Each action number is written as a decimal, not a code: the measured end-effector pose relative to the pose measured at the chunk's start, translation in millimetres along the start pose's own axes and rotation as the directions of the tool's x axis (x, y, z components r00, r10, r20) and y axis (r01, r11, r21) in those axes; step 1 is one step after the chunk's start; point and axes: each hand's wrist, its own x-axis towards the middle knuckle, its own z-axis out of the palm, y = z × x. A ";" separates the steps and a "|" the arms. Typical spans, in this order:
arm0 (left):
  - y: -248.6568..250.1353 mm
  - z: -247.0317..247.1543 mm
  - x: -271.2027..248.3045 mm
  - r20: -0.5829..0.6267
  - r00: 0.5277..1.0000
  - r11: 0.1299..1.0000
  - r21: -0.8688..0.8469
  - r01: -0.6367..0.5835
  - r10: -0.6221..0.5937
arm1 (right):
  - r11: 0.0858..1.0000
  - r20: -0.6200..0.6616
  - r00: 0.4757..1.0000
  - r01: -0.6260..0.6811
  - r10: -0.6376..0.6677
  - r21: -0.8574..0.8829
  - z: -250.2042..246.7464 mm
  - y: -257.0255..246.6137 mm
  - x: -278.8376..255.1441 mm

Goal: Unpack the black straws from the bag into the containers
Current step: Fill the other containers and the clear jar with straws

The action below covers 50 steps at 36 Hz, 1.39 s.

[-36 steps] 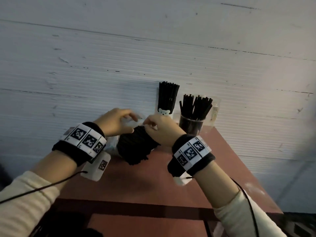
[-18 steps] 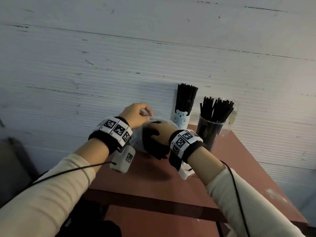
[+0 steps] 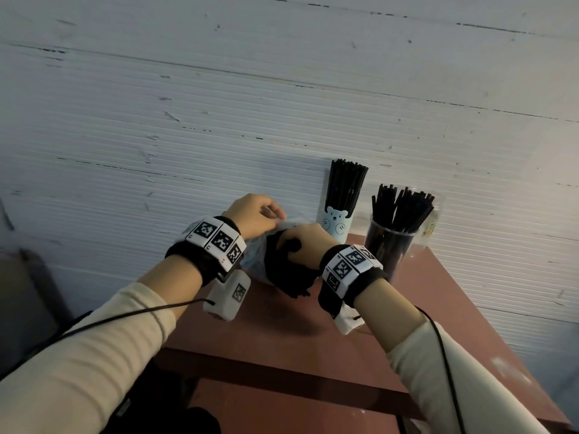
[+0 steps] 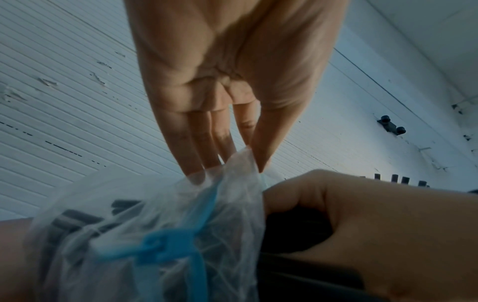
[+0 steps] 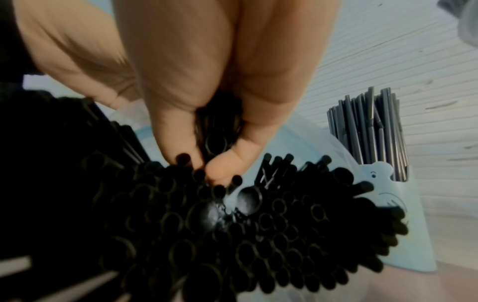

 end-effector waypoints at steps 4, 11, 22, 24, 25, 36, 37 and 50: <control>-4.0 1.0 -1.2 0.010 1.000 1.000 0.011 0.005 -0.005 | 0.997 -0.009 1.000 -0.004 0.005 0.074 -2.9 7.7 -9.9; -0.1 5.8 -13.5 0.049 0.989 0.989 0.042 -0.139 0.137 | 0.986 0.000 1.000 0.018 -0.018 0.166 -23.5 29.4 -44.9; 57.2 53.4 -28.2 0.306 0.866 0.837 0.268 -0.478 0.396 | 0.981 -0.030 0.999 0.025 -0.019 0.194 -63.1 42.5 -101.5; 65.4 58.9 -27.6 0.263 0.882 0.847 0.271 -0.457 0.391 | 0.973 -0.034 0.999 0.034 -0.027 0.226 -70.3 44.3 -111.3; 69.0 61.4 -26.6 0.240 0.887 0.848 0.274 -0.453 0.396 | 0.965 -0.041 0.999 0.044 -0.034 0.258 -73.9 46.0 -116.7; 107.4 98.7 -31.9 0.085 0.951 0.912 -0.318 -0.258 0.299 | 0.898 -0.619 0.785 0.287 -0.021 0.334 -103.5 52.5 -138.2; 108.9 102.7 -34.1 0.108 0.955 0.908 -0.354 -0.224 0.277 | 0.898 -0.648 0.761 0.307 -0.033 0.315 -101.6 51.4 -135.1; 68.2 134.5 -27.8 0.536 0.844 0.929 -0.299 0.216 -0.024 | 0.971 -0.486 0.869 0.188 -0.094 0.149 -53.7 57.8 -101.7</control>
